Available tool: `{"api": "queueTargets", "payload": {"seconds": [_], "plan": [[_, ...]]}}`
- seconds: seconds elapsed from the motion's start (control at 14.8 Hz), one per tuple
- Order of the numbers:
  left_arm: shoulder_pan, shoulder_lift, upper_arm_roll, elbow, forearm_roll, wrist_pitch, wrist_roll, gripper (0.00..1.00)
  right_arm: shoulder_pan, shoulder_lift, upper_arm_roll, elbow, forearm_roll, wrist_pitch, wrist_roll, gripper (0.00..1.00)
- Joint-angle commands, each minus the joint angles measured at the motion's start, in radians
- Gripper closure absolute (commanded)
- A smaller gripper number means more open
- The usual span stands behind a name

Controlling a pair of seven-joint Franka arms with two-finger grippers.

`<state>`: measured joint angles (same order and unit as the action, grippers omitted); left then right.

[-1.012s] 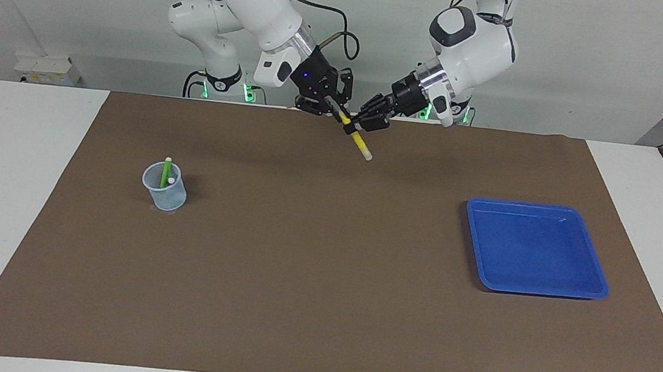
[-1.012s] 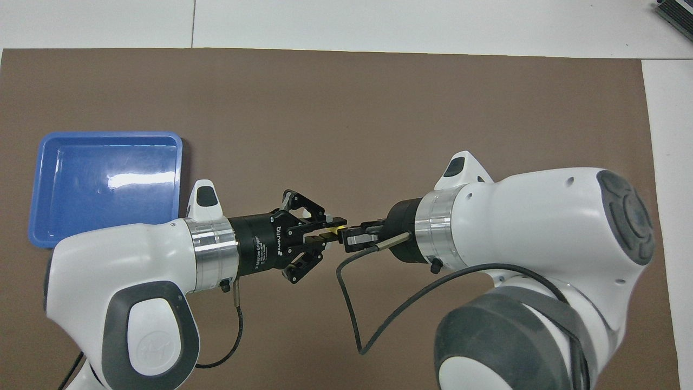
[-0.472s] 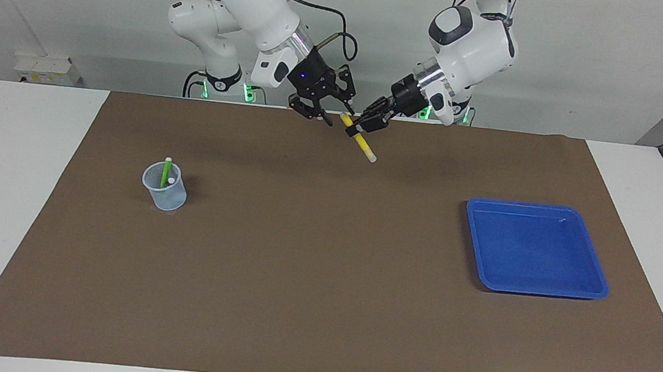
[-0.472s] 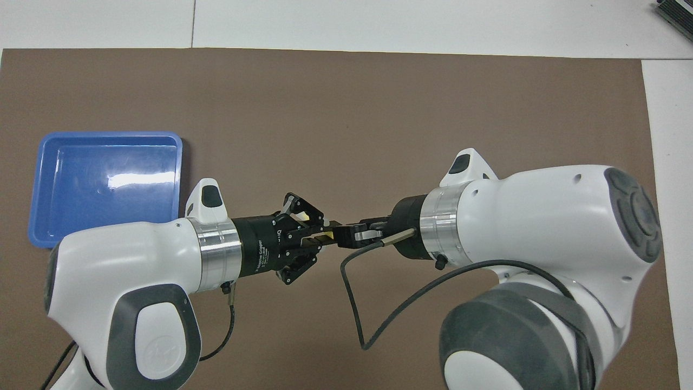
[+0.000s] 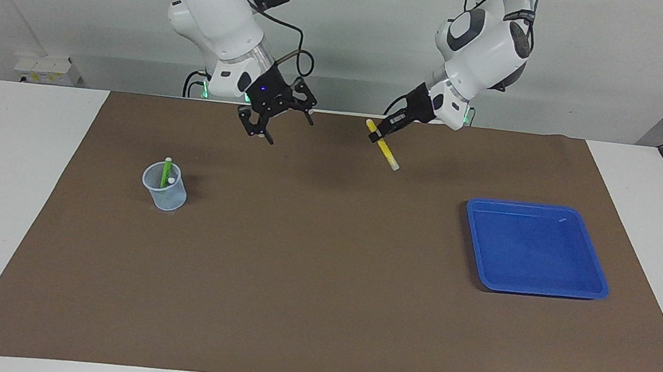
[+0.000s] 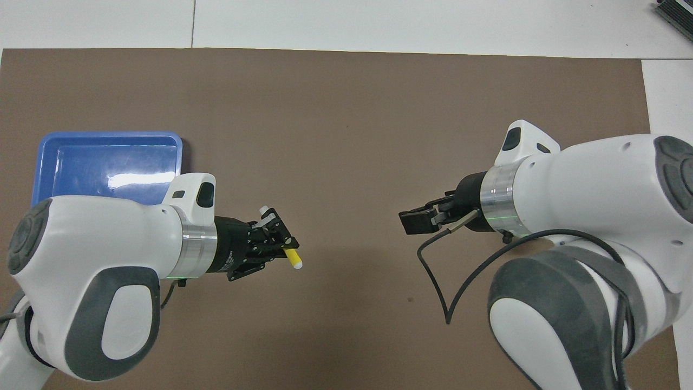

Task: Right arm passes pens to left for tray arrangement
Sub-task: 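Carry the yellow pen to the tray with the left gripper while the right gripper returns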

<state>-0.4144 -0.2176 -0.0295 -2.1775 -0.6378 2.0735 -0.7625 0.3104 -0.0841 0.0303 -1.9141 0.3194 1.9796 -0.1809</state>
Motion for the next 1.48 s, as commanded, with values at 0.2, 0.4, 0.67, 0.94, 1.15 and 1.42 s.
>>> {"api": "queueTargets", "payload": {"seconds": [0.2,0.4,0.67,0.94,1.15,1.42], "plan": [[0.114,-0.003,-0.004,0.025,0.265,-0.154,0.28,1.0,-0.177,-0.01,0.01,-0.089,-0.126,0.01,-0.34,0.05],[0.192,-0.003,-0.004,0.025,0.366,-0.197,0.47,1.0,-0.258,0.029,0.011,-0.117,-0.229,0.015,-0.428,0.18],[0.29,0.023,-0.006,0.021,0.47,-0.194,0.675,1.0,-0.321,0.098,0.01,-0.152,-0.238,0.057,-0.417,0.41],[0.353,0.098,-0.006,0.025,0.546,-0.123,0.752,1.0,-0.358,0.109,0.011,-0.157,-0.31,0.082,-0.419,0.49],[0.385,0.158,-0.006,0.027,0.602,-0.043,0.762,1.0,-0.358,0.109,0.01,-0.19,-0.312,0.117,-0.419,0.5],[0.41,0.233,-0.004,0.03,0.638,0.063,0.769,1.0,-0.375,0.124,0.01,-0.217,-0.312,0.143,-0.417,0.5]]}}
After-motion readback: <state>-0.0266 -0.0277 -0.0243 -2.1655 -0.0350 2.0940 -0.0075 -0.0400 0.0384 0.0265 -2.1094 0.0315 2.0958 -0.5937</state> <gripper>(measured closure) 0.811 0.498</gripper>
